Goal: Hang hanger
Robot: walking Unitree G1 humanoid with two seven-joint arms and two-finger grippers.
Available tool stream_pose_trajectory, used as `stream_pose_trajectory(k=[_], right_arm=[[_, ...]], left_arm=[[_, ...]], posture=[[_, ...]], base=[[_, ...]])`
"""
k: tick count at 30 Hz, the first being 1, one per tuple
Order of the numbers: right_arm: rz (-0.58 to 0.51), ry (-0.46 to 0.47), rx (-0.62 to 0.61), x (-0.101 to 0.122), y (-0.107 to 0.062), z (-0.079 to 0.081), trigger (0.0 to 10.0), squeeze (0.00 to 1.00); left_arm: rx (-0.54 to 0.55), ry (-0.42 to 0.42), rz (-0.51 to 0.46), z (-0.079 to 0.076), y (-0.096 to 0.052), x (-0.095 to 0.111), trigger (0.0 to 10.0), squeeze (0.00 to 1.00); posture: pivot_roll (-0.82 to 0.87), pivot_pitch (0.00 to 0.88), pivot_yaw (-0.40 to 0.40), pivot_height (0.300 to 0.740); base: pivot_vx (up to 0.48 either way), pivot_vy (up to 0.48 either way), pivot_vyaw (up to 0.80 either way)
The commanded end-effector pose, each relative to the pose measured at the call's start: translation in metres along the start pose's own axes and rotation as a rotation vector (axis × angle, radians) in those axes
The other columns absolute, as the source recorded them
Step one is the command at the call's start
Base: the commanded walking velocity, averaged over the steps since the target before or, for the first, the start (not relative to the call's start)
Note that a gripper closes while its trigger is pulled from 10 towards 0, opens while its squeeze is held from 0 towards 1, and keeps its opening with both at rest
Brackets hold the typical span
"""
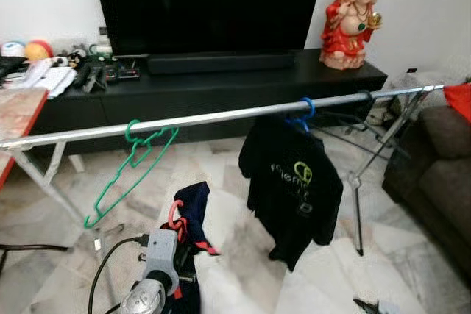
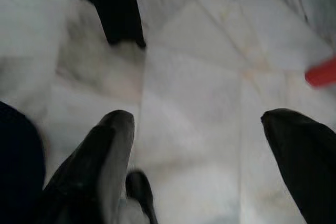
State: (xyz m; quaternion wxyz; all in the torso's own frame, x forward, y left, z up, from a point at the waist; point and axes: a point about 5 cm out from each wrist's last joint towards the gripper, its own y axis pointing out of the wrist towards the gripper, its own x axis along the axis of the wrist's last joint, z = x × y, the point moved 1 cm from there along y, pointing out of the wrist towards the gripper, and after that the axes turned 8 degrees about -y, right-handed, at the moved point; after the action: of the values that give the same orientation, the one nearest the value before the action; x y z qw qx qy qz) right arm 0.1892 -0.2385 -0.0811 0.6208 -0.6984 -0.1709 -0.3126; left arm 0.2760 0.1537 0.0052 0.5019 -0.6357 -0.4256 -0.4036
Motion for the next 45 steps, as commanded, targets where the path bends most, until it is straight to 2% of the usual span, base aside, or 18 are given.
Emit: stream_pose_trajectory(k=[1,6,17,24,31,41,45], right_arm=[[0.031,-0.017,0.009,-0.009,-0.001,0.005,10.0,0.0],[0.024,-0.022,0.013,-0.008,-0.001,0.006,10.0,0.0],[0.052,0.014,0.052,-0.015,-0.001,0.024,10.0,0.0],[0.057,0.013,0.052,-0.013,0.0,0.028,10.0,0.0],[0.05,0.009,0.079,-0.008,0.001,0.035,10.0,0.0],[0.052,0.016,0.095,-0.011,0.0,0.035,10.0,0.0],[0.051,0.018,0.103,-0.012,0.0,0.036,10.0,0.0]], left_arm=[[0.036,0.01,-0.005,0.01,-0.005,-0.003,10.0,0.0],[0.046,0.015,-0.015,0.011,-0.005,-0.002,10.0,0.0],[0.045,0.039,-0.027,0.016,-0.004,0.004,10.0,0.0],[0.05,0.041,-0.04,0.013,-0.002,0.007,10.0,0.0],[0.085,0.042,-0.055,0.02,-0.004,0.009,10.0,0.0],[0.122,0.049,-0.066,0.026,-0.006,0.011,10.0,0.0],[0.169,0.046,-0.05,0.029,-0.005,0.009,10.0,0.0]], posture=[[-0.07,0.0,-0.068,0.74],[-0.06,0.0,-0.059,0.74],[-0.05,0.0,-0.018,0.74],[-0.04,0.0,-0.028,0.74],[-0.03,0.001,-0.026,0.74],[-0.02,0.0,-0.028,0.74],[-0.02,0.0,-0.029,0.74]], base=[[0.0,0.0,0.0],[0.0,-0.377,0.33],[0.0,-0.437,0.11],[0.0,-0.439,0.0],[0.0,-0.439,0.0],[0.0,-0.435,0.0],[0.0,-0.167,0.0]])
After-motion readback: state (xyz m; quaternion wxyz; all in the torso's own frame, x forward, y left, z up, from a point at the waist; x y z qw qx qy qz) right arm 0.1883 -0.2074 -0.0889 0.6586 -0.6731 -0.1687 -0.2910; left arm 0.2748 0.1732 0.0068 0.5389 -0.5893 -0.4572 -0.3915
